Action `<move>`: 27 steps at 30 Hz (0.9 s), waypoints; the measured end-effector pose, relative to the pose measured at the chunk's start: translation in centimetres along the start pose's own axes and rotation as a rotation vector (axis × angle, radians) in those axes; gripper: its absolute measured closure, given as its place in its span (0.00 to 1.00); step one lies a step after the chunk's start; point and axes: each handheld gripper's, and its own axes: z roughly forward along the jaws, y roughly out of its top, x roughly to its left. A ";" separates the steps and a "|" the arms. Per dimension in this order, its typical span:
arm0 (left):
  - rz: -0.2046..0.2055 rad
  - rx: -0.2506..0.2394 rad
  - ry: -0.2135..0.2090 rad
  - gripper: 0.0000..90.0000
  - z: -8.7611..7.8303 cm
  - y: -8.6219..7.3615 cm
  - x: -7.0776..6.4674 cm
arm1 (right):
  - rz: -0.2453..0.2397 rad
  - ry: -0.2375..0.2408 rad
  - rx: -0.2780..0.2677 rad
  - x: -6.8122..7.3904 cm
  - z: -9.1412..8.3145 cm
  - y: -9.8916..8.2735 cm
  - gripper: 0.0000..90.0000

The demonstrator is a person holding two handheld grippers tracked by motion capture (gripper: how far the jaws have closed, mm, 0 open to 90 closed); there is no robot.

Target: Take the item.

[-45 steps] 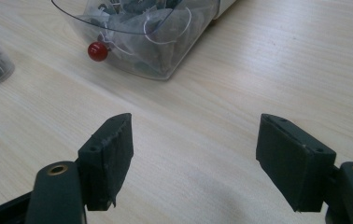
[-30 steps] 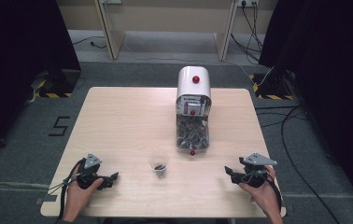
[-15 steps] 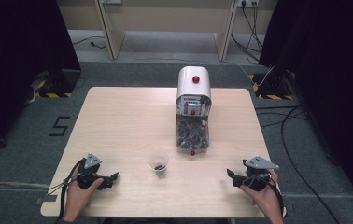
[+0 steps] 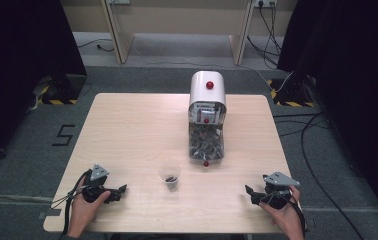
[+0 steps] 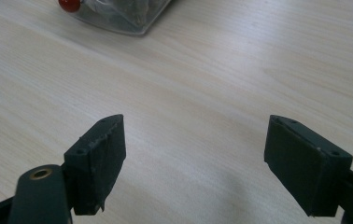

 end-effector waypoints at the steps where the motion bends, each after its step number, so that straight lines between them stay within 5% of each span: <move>1: 0.000 0.000 0.000 0.00 0.0 0.0 0.0 | 0.000 0.000 0.000 0.0 0.0 0.0 0.24; 27: 0.000 0.000 0.000 0.00 0.0 0.0 0.0 | -0.009 -0.025 0.005 0.1 -1.3 -3.0 0.25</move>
